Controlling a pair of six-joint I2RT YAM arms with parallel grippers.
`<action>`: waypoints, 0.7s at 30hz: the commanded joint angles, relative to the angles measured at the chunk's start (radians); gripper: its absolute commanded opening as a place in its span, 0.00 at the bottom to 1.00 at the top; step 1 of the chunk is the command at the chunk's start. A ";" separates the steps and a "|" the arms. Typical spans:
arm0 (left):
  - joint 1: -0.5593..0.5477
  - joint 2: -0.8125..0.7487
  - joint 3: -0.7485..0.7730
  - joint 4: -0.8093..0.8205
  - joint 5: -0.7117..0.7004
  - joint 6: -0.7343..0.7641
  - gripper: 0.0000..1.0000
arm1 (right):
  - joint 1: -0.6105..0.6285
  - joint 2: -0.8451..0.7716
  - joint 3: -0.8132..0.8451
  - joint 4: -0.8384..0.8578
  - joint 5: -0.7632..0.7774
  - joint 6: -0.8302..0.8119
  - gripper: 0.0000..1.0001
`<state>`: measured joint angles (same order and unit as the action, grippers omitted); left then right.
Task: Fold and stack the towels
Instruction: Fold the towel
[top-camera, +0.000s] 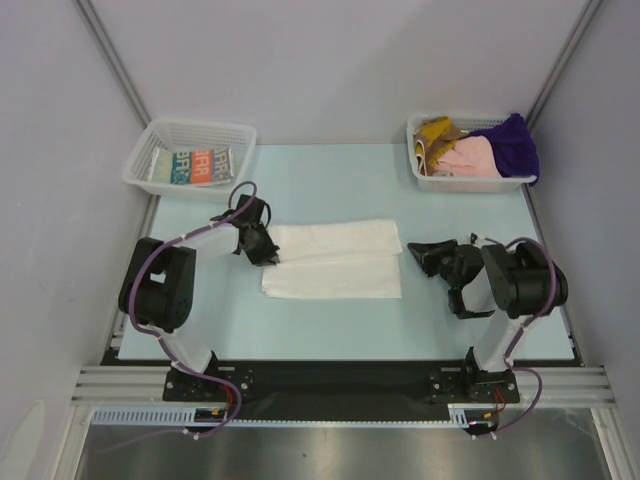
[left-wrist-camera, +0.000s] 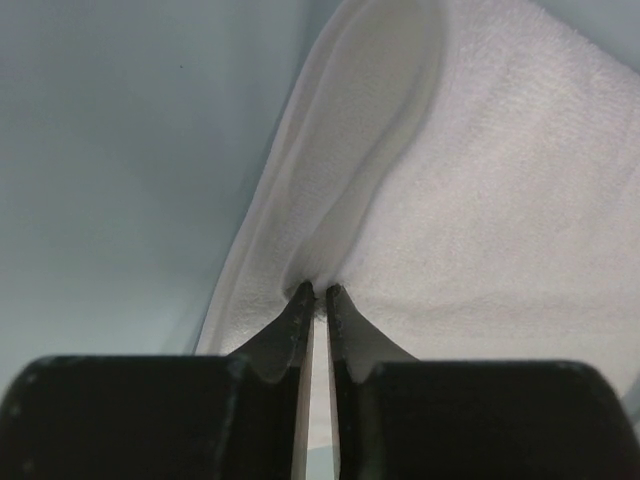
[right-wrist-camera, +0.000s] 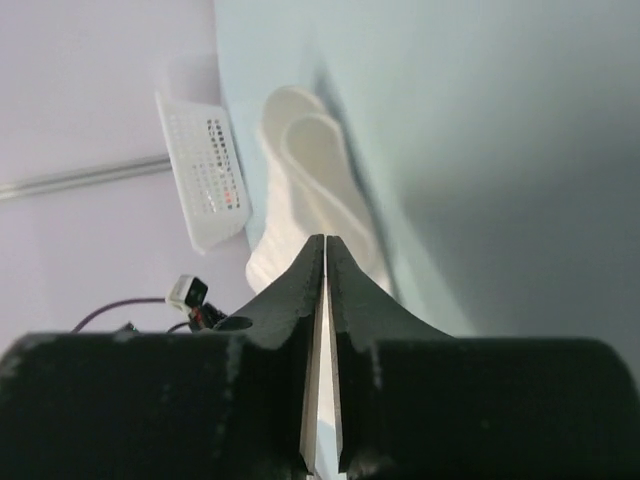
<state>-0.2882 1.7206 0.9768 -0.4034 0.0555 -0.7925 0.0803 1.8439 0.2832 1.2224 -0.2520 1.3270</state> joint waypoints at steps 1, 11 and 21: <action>0.004 0.039 -0.018 0.031 -0.089 0.051 0.16 | -0.004 -0.155 0.051 -0.205 -0.063 -0.148 0.10; -0.008 -0.073 0.013 0.006 -0.100 0.098 0.56 | 0.058 -0.502 0.272 -0.989 0.088 -0.544 0.28; -0.029 -0.131 0.031 -0.017 -0.088 0.105 0.63 | 0.145 -0.371 0.312 -1.016 0.066 -0.621 0.39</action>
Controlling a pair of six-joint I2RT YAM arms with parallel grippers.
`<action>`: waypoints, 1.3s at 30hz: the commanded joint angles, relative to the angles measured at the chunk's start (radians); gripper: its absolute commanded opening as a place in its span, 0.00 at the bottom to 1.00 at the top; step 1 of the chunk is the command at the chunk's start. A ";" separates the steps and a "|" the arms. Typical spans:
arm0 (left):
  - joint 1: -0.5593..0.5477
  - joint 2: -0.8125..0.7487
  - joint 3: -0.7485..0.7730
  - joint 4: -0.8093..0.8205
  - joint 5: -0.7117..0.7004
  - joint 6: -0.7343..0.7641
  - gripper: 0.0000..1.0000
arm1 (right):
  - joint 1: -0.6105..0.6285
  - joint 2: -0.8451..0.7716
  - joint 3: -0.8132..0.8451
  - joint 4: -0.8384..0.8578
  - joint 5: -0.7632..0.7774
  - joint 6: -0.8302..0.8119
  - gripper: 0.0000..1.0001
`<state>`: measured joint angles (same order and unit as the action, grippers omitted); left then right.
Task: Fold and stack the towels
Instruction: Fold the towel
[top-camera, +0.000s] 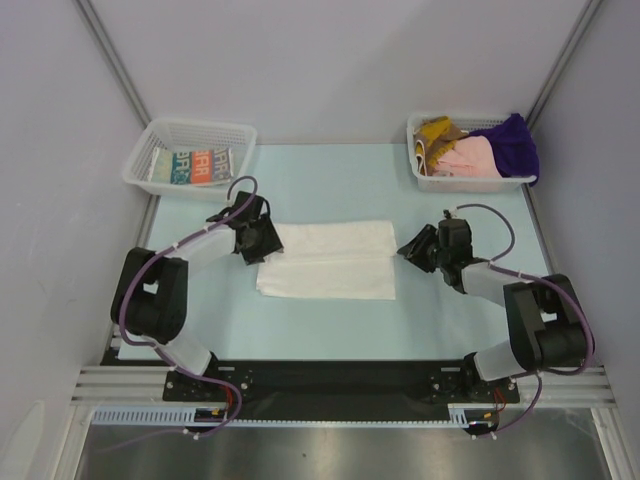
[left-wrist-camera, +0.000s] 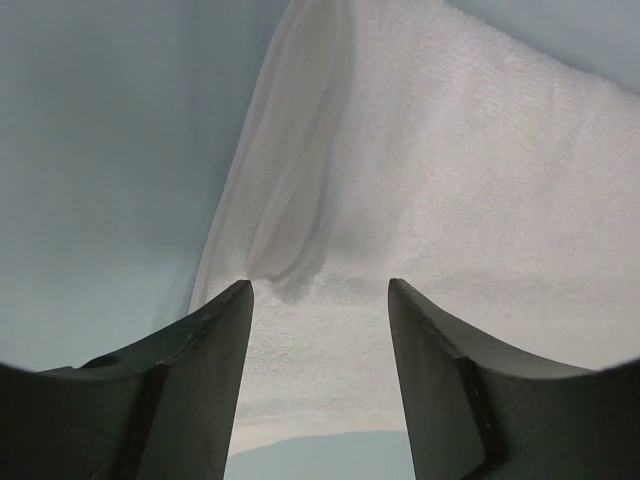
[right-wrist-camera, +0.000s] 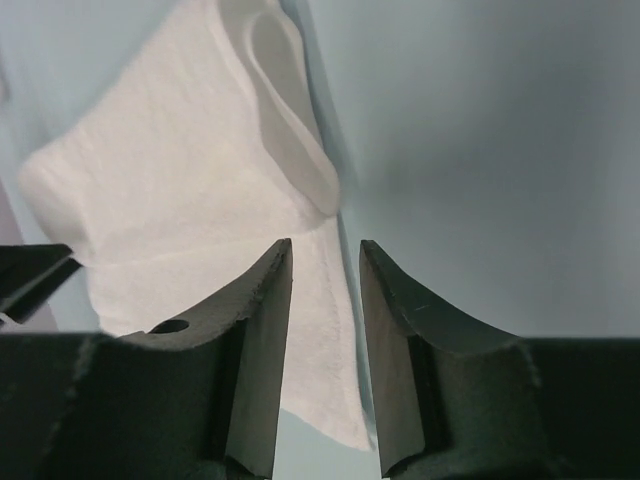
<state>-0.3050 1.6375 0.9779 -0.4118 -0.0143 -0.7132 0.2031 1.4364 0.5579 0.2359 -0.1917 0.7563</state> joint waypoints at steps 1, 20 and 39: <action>-0.013 -0.050 0.028 -0.009 -0.019 0.029 0.63 | 0.028 0.047 0.036 -0.017 -0.008 -0.051 0.40; -0.023 -0.045 0.018 -0.012 -0.021 0.035 0.57 | 0.045 0.162 0.073 0.092 0.035 -0.003 0.39; -0.026 -0.018 0.018 -0.056 -0.117 0.026 0.31 | 0.044 0.173 0.080 0.079 0.049 -0.005 0.28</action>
<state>-0.3252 1.6081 0.9779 -0.4808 -0.1009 -0.6975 0.2447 1.5997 0.6094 0.2974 -0.1612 0.7555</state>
